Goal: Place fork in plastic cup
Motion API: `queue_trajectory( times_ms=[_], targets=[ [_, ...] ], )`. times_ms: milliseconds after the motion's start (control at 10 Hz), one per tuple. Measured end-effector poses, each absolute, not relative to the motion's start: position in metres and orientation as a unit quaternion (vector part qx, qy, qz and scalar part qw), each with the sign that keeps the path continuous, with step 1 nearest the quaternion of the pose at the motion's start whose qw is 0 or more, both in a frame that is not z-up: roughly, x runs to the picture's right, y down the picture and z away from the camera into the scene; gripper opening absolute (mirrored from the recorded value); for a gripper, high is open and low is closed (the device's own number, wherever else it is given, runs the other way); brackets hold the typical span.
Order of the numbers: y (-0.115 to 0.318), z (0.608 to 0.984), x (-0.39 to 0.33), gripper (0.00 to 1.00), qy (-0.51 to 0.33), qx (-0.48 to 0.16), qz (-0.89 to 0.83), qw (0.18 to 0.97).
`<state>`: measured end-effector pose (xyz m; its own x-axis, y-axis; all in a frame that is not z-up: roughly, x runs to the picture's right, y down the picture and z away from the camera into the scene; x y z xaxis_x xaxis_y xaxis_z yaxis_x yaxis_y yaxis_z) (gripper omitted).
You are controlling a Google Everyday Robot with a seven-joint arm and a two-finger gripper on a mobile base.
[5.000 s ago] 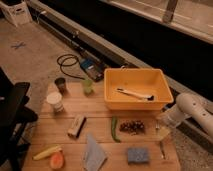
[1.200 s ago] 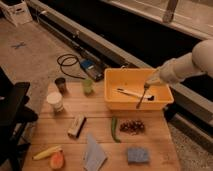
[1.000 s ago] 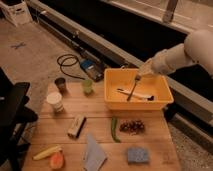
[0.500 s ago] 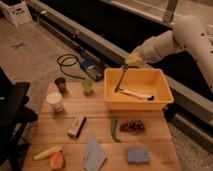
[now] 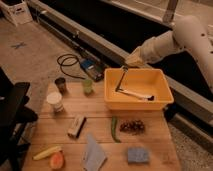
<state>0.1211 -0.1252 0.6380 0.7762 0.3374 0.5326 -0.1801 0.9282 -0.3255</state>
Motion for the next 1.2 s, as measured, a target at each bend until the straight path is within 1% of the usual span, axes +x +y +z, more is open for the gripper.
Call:
queue_trajectory(
  times_ms=[300, 700, 1200],
  targets=[
    [-0.143, 0.646, 0.084, 0.00, -0.291, -0.077, 0.104, 0.948],
    [-0.176, 0.663, 0.033, 0.00, -0.307, -0.024, 0.085, 0.948],
    [-0.177, 0.697, -0.004, 0.00, -0.342, -0.002, 0.097, 0.935]
  ],
)
